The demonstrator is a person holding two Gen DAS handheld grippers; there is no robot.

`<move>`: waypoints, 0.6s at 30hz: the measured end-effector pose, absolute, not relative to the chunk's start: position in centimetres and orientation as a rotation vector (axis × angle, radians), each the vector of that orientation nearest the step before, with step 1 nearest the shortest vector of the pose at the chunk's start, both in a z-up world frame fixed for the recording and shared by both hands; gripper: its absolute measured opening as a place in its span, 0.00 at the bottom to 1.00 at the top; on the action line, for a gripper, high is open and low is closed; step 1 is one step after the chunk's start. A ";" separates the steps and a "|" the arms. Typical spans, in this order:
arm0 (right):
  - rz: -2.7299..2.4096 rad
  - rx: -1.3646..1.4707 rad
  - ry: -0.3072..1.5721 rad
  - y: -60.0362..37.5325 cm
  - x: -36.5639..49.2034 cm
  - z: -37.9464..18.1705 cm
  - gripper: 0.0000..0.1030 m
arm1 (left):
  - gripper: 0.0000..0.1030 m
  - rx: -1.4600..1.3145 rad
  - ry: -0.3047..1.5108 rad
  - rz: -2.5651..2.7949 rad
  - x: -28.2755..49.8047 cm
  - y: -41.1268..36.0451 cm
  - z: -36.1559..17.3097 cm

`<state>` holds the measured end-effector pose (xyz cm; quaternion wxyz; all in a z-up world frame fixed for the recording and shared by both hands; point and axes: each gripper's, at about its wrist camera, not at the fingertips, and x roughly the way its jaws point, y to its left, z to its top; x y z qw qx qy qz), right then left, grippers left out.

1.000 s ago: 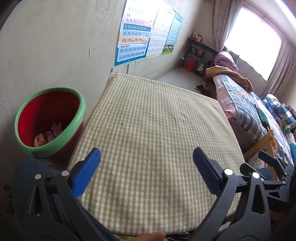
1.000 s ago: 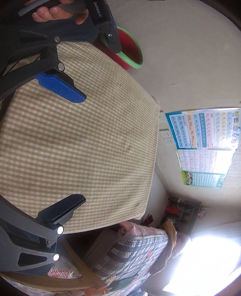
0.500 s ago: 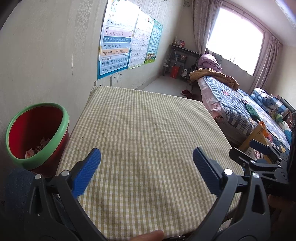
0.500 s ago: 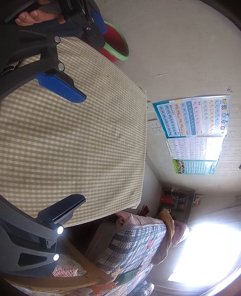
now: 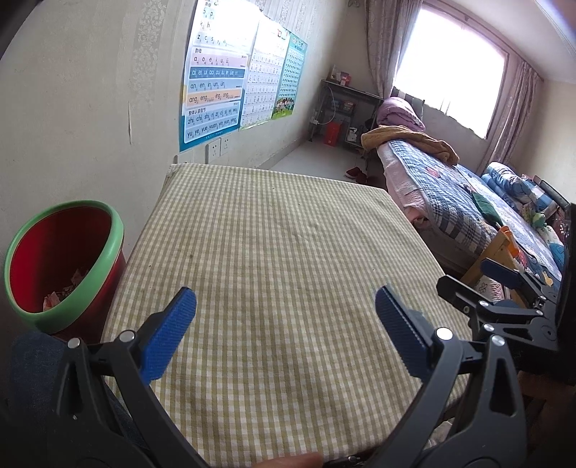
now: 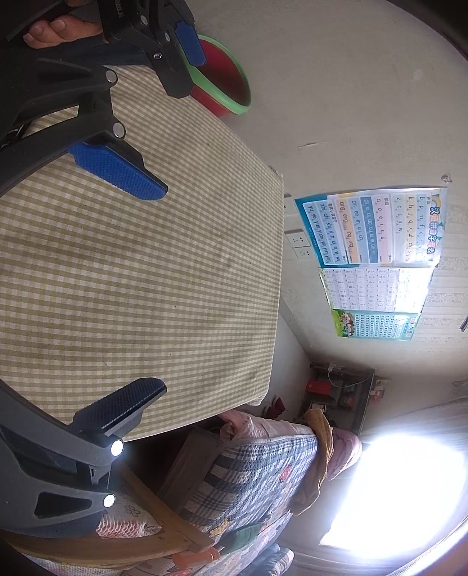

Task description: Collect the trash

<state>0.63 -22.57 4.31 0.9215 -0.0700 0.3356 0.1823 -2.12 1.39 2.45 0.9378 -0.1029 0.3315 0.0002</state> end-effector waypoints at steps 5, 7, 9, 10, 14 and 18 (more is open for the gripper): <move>0.372 -0.148 0.690 -22.8 0.6 4.3 0.93 | 0.95 -0.210 0.664 0.003 -2.3 1.3 2.7; 0.375 -0.155 0.687 -22.7 0.4 4.3 0.93 | 0.95 -0.217 0.661 0.008 -2.3 1.5 2.7; 0.376 -0.163 0.686 -22.6 0.4 4.2 0.93 | 0.95 -0.223 0.665 0.013 -2.2 1.6 2.7; 0.376 -0.166 0.686 -22.5 0.4 4.2 0.93 | 0.95 -0.226 0.666 0.015 -2.2 1.7 2.7; 0.373 -0.180 0.689 -22.1 0.3 4.1 0.93 | 0.95 -0.236 0.669 0.032 -2.2 2.1 2.6; 0.367 -0.186 0.700 -21.9 0.5 3.8 0.93 | 0.95 -0.241 0.668 0.044 -2.3 2.4 2.6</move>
